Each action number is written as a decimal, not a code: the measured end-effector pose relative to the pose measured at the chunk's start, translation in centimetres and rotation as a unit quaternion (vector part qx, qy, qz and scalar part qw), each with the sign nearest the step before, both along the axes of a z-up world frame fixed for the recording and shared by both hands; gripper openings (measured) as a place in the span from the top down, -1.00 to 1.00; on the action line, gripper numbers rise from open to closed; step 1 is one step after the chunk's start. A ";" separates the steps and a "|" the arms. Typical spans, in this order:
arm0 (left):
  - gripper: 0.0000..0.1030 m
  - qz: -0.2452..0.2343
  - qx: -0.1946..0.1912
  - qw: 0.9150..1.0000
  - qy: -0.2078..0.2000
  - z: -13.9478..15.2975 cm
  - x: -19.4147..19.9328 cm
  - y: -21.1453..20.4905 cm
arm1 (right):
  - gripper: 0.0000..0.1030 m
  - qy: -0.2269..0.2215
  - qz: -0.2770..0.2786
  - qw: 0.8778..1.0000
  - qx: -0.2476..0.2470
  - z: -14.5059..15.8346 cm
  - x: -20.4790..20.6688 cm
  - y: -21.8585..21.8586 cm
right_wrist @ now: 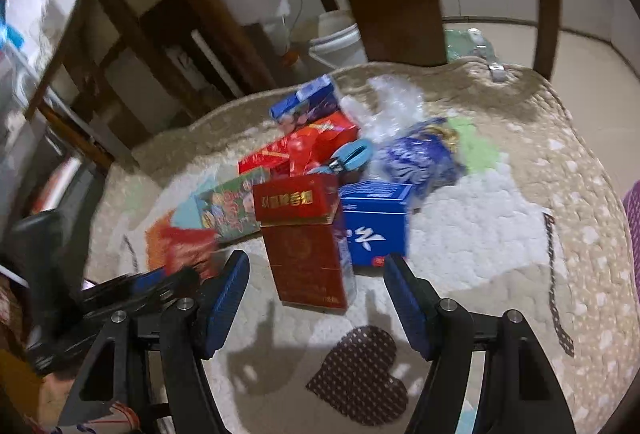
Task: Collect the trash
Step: 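Grasp the red snack bag with left tool while right tool grasps red cigarette pack, then carry both items over the purple basket and open both tools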
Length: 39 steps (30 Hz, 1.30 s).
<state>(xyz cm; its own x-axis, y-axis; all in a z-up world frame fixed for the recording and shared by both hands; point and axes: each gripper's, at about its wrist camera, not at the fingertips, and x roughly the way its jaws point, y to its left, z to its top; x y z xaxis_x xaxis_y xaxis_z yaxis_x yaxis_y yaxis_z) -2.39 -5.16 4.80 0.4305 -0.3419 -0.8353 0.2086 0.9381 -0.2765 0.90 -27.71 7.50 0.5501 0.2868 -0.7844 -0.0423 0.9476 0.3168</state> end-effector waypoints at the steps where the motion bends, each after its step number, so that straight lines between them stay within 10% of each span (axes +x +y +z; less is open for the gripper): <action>1: 0.46 0.005 -0.002 1.000 0.002 0.1 -0.8 0.5 | -0.44 0.002 0.002 1.000 -0.012 -0.3 0.2 0.5; 10: 0.46 0.041 -0.004 0.999 -0.001 0.8 -3.3 3.0 | -0.43 -0.004 -0.025 0.990 -0.135 -2.4 2.7 4.7; 12: 0.46 0.042 -0.004 0.999 -0.004 1.1 -3.6 3.2 | -0.16 -0.011 -0.025 0.988 -0.152 -2.5 2.7 5.1; 39: 0.46 -0.074 0.039 0.994 -0.069 6.6 -8.1 -7.9 | -0.16 -0.036 -0.107 0.993 -0.044 1.9 -8.7 -8.2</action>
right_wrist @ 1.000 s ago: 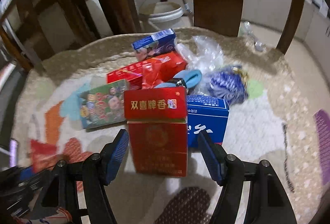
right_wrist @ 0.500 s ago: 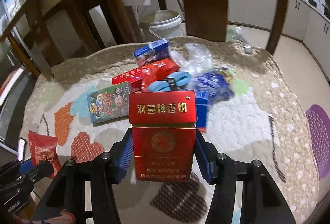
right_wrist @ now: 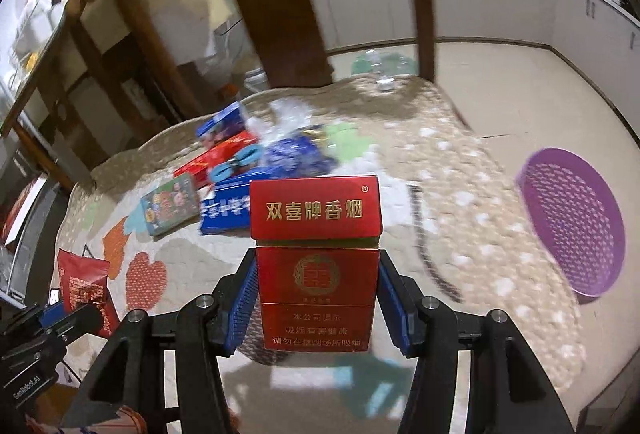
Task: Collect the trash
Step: 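Carry both items over the purple basket and open both tools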
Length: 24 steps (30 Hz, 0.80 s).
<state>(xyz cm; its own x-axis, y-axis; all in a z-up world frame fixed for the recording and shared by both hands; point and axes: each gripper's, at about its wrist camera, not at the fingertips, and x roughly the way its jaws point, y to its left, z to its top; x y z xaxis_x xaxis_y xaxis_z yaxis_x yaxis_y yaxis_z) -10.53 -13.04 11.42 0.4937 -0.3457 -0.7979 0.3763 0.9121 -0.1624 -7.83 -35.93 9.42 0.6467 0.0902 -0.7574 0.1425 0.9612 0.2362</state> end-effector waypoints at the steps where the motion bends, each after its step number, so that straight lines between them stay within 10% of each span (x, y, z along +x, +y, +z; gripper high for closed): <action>1: 0.46 -0.010 0.002 1.000 -0.002 0.2 -0.1 -0.8 | -0.16 -0.002 -0.006 1.000 0.001 0.1 -0.4 -0.7; 24: 0.46 -0.204 -0.014 0.979 0.025 -1.3 5.9 -29.2 | -0.16 -0.022 -0.199 0.979 0.026 -1.9 -5.7 -24.7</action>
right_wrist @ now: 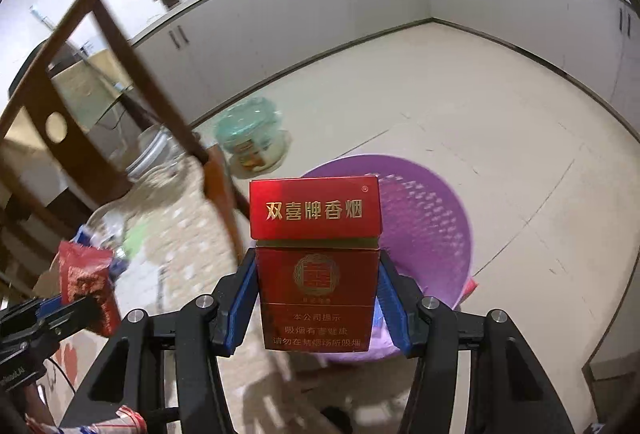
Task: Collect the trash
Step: 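Carry both items over the purple basket and open both tools, then return both tools to the bed and grasp the cartoon card box with left tool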
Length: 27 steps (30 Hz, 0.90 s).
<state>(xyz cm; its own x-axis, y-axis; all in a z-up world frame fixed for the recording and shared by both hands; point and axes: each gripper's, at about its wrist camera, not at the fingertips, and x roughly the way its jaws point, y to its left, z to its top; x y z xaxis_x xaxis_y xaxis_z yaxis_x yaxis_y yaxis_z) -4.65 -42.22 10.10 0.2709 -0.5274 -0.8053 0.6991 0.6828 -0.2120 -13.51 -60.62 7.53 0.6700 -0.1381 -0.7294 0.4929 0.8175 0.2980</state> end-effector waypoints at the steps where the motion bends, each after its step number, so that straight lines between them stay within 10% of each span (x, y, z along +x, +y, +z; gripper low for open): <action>1: 0.46 -0.006 -0.001 1.000 0.004 -0.3 0.2 -1.3 | -0.16 0.002 -0.003 1.000 0.000 -0.2 0.1 -0.6; 9: 0.45 -0.039 0.002 0.999 0.019 -1.7 0.6 -7.1 | -0.17 0.018 -0.011 1.000 0.015 -2.5 1.0 -3.9; 13: 0.00 -0.042 -0.008 0.999 0.013 -1.4 0.3 -7.8 | -0.19 0.019 -0.008 1.000 0.018 -2.9 1.1 -4.2; 27: -0.25 -0.003 -0.016 1.000 -0.023 1.6 -1.9 -1.8 | -0.36 0.009 -0.017 1.000 -0.006 -0.2 -1.2 -2.8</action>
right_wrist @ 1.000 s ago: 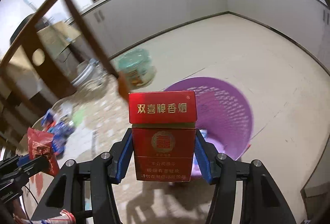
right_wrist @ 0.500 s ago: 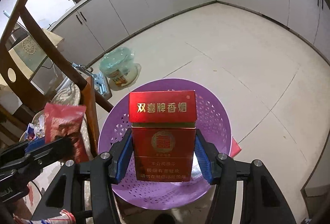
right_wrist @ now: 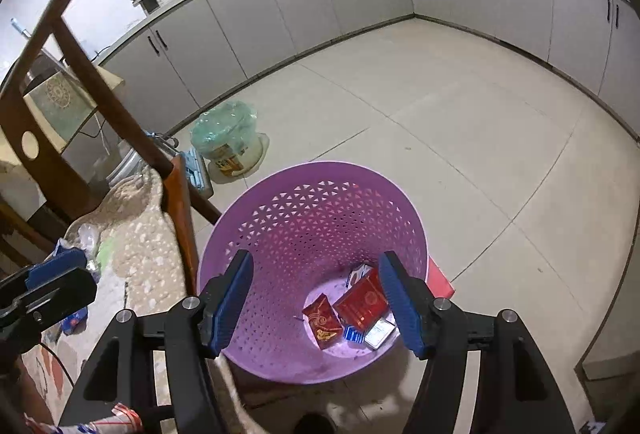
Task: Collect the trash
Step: 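Return both tools to the bed and grasp the cartoon card box with left tool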
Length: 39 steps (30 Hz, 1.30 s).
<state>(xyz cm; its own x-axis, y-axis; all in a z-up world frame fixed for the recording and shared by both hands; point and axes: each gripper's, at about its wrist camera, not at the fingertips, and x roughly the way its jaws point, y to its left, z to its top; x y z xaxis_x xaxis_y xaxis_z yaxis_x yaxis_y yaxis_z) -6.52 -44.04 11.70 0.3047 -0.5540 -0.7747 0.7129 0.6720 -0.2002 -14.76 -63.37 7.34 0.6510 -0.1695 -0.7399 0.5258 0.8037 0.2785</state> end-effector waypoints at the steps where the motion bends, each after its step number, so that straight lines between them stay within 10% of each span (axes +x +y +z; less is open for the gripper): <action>1: -0.25 0.009 0.004 1.000 -0.003 0.1 -0.3 1.2 | -0.37 -0.001 0.001 1.000 -0.002 0.2 -0.1 0.3; 22: -0.46 0.208 0.084 0.974 -0.029 -3.3 6.9 32.0 | -0.49 0.016 0.168 0.986 0.020 1.3 6.0 18.2; 32: -0.54 0.129 0.135 0.980 -0.068 -5.7 11.4 32.6 | -0.49 0.039 0.214 0.974 0.059 -1.1 9.8 23.6; 39: -0.38 0.073 0.144 0.987 0.010 -8.8 12.8 30.8 | -0.49 0.050 0.230 0.970 0.067 -2.0 11.3 25.1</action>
<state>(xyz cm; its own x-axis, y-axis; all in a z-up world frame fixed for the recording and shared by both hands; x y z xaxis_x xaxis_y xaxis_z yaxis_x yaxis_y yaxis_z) 6.29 -13.20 2.87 0.3476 -0.2607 -0.9007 0.6021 0.7984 0.0013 -3.41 -38.24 5.29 0.5586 0.2248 -0.7984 0.1497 0.9195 0.3636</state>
